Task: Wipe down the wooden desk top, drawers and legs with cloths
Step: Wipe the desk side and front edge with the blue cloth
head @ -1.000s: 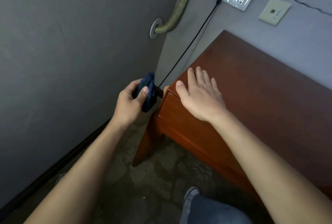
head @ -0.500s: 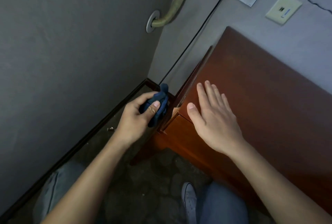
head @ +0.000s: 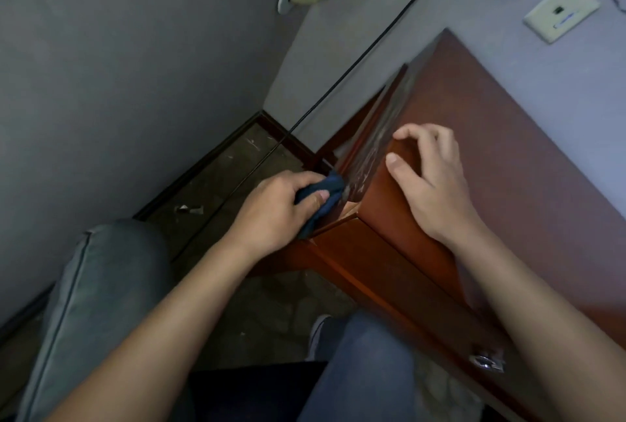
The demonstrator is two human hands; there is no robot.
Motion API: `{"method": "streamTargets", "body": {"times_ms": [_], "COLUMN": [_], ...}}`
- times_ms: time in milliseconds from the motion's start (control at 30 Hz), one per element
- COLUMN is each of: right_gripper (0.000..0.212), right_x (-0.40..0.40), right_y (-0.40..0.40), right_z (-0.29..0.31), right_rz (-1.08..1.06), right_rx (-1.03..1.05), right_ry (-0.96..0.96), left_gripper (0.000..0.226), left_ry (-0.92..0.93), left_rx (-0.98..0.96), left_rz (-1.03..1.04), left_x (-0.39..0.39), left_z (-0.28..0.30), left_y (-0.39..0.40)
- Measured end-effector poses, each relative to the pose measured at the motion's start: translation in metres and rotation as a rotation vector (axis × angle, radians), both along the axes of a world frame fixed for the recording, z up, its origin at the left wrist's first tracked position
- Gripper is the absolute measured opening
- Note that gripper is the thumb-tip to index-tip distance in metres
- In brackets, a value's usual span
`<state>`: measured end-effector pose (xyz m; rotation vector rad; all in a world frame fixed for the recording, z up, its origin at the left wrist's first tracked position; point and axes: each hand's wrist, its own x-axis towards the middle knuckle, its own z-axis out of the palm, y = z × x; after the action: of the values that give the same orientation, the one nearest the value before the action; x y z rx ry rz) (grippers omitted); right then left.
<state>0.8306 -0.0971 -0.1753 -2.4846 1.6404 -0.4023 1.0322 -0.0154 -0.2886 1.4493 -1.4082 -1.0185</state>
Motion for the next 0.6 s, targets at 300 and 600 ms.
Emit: {"method": "streamTargets", "body": {"times_ms": [300, 600], "right_gripper": [0.043, 0.039], "right_x": [0.0, -0.001], "right_y": [0.0, -0.001], "right_z": [-0.003, -0.003], "right_rz": [0.009, 0.019], "right_rx": [-0.061, -0.074], "right_ry": [0.035, 0.032], "left_gripper": [0.013, 0.01], "left_ry": [0.479, 0.291], "left_rx": [0.009, 0.151], "left_rz": [-0.124, -0.091], "left_x": [0.01, 0.005], "left_z": [0.042, 0.038], "left_y": [0.018, 0.004]}}
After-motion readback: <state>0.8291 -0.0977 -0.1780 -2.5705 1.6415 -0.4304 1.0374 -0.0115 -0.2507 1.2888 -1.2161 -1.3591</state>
